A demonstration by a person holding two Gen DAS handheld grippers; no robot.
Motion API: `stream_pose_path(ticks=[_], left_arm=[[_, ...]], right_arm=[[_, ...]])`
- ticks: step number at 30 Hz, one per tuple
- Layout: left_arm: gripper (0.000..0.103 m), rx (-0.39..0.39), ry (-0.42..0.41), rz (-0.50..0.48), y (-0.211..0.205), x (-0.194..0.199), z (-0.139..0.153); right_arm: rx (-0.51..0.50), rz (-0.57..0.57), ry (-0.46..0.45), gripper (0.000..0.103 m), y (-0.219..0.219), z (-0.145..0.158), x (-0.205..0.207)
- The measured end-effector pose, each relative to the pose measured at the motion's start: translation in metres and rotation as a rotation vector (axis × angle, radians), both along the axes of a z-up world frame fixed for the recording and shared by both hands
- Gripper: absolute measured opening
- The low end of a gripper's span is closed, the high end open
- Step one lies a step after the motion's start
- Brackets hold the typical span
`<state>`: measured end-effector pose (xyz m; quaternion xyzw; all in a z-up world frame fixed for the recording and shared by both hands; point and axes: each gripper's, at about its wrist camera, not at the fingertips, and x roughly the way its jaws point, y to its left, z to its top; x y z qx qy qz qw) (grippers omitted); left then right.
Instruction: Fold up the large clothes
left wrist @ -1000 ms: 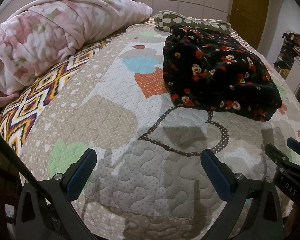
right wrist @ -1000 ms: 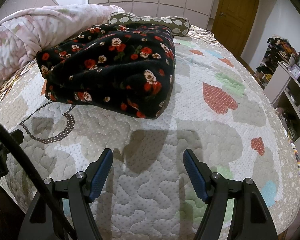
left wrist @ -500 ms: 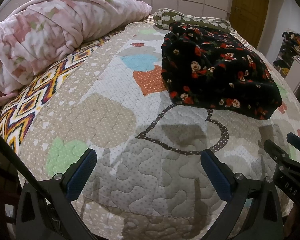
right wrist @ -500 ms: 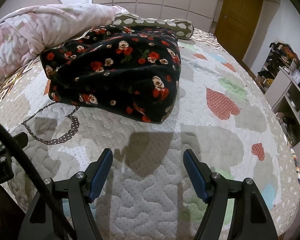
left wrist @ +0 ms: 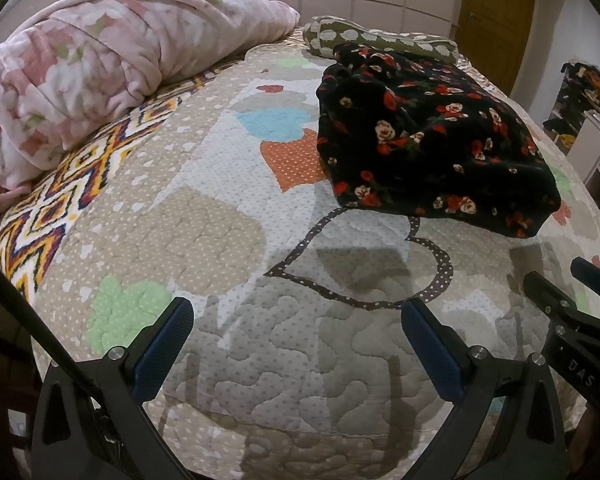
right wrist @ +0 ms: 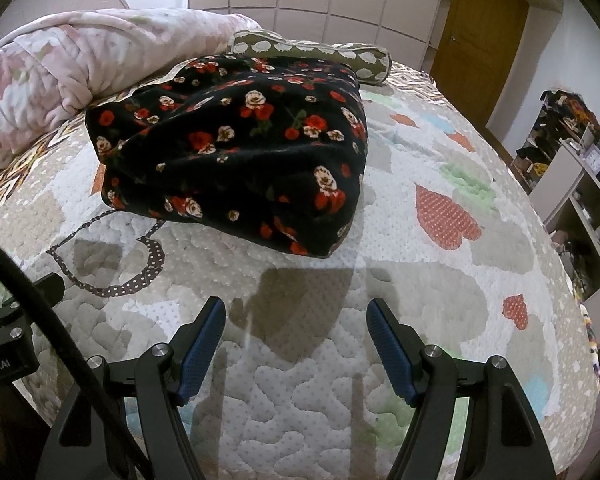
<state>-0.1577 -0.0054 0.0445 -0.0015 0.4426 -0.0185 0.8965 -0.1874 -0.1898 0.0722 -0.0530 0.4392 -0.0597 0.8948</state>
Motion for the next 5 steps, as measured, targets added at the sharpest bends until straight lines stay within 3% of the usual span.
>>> stream_pose_path(ticks=[5], left_arm=[[0.103,0.018,-0.005,0.005,-0.0011,-0.0011,0.0027]], right_arm=[[-0.002,-0.003,0.005,0.078,-0.0009,0.0004,0.0016]])
